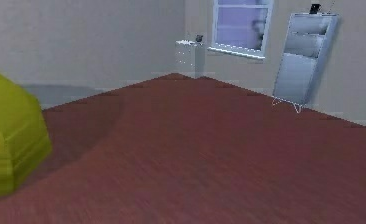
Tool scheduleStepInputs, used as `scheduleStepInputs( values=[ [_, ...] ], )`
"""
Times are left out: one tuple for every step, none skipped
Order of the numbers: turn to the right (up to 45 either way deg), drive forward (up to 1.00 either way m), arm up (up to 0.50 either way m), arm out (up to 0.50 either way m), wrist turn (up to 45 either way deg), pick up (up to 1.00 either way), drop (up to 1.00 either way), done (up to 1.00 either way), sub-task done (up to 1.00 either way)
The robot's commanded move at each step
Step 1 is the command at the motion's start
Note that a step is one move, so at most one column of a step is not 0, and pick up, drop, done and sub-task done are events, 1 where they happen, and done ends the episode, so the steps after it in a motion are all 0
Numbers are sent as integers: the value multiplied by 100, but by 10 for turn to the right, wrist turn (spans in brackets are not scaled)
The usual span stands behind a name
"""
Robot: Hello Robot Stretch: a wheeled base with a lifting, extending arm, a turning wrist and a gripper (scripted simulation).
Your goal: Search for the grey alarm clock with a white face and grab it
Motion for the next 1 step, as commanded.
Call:
scheduleStepInputs(
  values=[
    [30, 0, 0, 0, 0, 0, 0, 0, 0]
  ],
)
